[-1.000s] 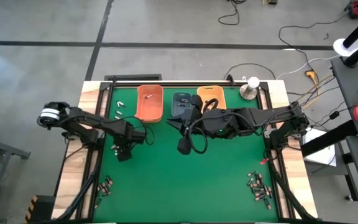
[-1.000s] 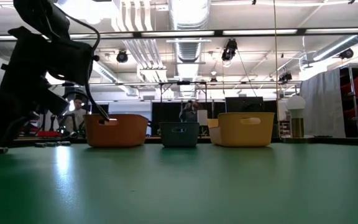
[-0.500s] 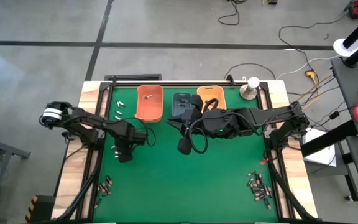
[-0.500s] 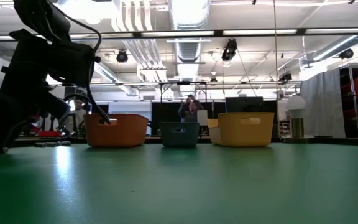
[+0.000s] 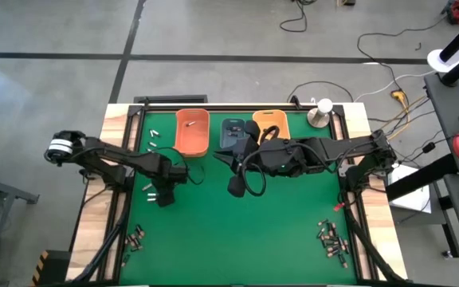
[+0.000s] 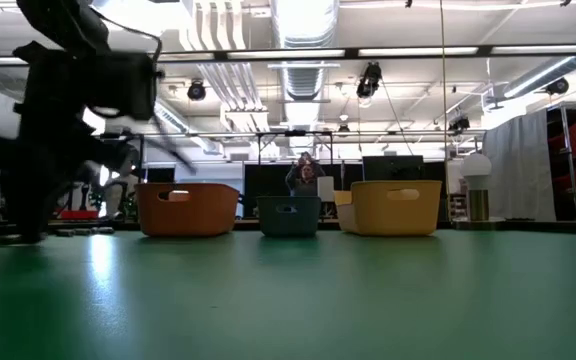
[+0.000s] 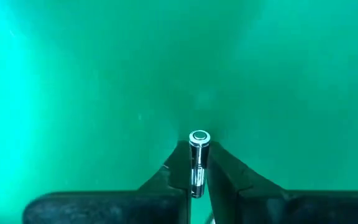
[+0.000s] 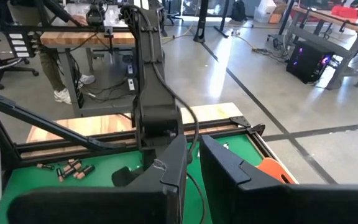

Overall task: Sort batteries
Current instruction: Put the silver battery into the orange bin

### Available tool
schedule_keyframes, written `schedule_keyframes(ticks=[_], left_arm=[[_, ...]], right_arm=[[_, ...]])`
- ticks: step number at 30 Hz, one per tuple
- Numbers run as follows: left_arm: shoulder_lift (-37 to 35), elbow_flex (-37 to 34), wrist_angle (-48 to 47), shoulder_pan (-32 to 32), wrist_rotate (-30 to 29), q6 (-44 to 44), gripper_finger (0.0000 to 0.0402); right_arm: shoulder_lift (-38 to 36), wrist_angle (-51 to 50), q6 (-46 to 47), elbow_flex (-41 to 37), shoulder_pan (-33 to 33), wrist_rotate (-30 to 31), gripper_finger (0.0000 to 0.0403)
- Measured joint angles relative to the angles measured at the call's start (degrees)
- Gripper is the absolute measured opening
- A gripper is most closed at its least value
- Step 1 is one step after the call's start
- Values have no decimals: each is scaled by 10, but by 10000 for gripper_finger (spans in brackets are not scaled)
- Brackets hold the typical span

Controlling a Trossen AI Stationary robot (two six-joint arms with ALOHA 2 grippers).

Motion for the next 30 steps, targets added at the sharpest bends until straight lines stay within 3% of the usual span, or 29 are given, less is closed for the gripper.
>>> schedule_keyframes(ticks=[8, 18, 23, 30], left_arm=[[-78, 34, -14, 0, 19, -1, 12], [-181, 143, 25, 25, 25, 17, 11], [-162, 210, 23, 88, 27, 75, 11], [-57, 310, -45, 225, 26, 210, 11]], right_arm=[[-1, -2, -5, 0, 0, 0, 38], [-5, -3, -10, 0, 0, 0, 38], [-5, -3, -11, 0, 0, 0, 38], [-15, -15, -11, 0, 5, 0, 38]])
